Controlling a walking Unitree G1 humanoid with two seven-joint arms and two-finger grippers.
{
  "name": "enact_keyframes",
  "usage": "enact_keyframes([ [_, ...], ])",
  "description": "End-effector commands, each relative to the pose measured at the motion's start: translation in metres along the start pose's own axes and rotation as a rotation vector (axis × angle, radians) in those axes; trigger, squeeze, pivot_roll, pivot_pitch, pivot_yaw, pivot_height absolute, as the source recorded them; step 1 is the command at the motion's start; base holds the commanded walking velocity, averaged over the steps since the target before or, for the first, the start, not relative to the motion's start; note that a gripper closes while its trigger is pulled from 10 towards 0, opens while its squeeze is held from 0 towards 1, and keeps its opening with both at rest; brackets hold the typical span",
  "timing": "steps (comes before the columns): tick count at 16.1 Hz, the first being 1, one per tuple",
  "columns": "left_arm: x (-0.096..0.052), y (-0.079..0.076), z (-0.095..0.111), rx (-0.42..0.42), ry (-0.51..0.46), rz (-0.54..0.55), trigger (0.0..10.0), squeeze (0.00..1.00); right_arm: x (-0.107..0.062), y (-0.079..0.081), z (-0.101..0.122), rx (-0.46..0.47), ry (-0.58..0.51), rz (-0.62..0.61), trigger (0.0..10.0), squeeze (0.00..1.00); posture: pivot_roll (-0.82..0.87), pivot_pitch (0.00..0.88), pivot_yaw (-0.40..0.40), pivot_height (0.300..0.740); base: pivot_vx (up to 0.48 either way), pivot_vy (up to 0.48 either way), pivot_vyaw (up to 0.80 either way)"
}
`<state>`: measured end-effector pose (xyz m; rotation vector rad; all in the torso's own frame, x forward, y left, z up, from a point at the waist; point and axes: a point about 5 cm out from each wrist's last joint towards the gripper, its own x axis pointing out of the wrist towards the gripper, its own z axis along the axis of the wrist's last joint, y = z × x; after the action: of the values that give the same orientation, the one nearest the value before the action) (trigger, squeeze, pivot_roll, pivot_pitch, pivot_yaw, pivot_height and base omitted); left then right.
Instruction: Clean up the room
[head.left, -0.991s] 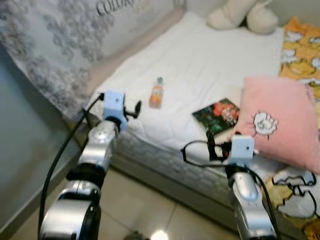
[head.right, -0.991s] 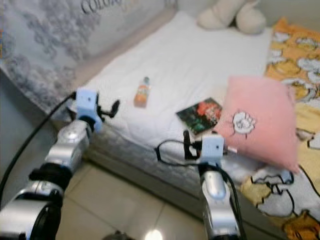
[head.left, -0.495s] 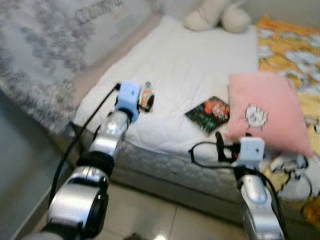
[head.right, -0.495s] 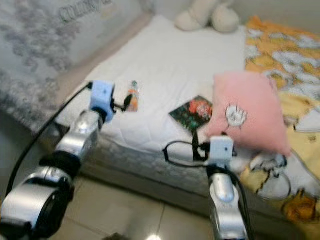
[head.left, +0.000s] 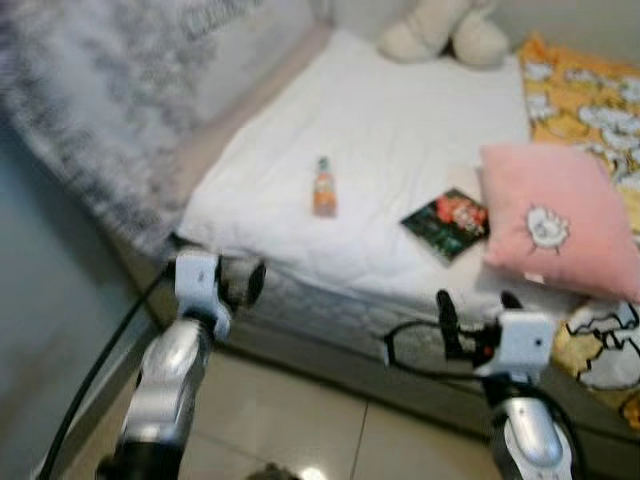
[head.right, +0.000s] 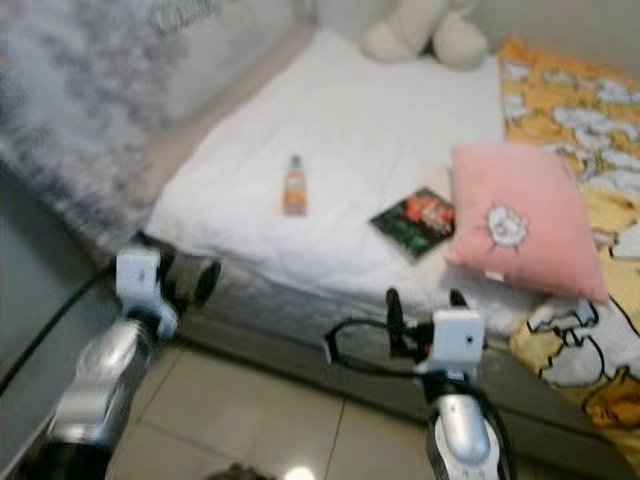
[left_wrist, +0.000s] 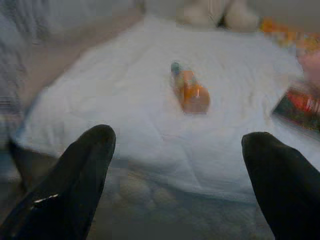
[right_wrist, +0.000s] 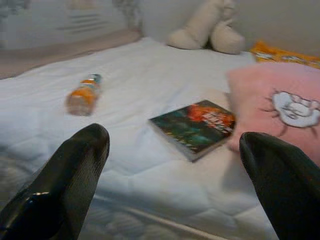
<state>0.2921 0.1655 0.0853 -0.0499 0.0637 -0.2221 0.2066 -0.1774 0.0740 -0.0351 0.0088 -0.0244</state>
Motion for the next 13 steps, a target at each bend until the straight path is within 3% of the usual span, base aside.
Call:
enact_keyframes([
  [1,0.005,-0.005,0.014,0.008,-0.047,-0.001,10.0,0.0,0.003,-0.004,-0.001,0.001,0.009,-0.011,10.0,0.0,-0.03,0.0,0.014,0.74,0.431,0.0,0.0],
  [5,0.016,-0.014,0.023,0.015,-0.039,-0.001,10.0,0.0,0.021,-0.001,0.006,0.005,-0.003,-0.004,10.0,0.0,-0.03,0.0,0.008,0.74,0.456,0.0,0.0],
  [13,0.033,-0.025,0.026,0.036,-0.02,-0.032,10.0,0.0,0.025,-0.003,0.001,-0.018,0.007,-0.029,10.0,0.0,-0.06,0.0,0.042,0.74,0.466,0.0,0.0],
])
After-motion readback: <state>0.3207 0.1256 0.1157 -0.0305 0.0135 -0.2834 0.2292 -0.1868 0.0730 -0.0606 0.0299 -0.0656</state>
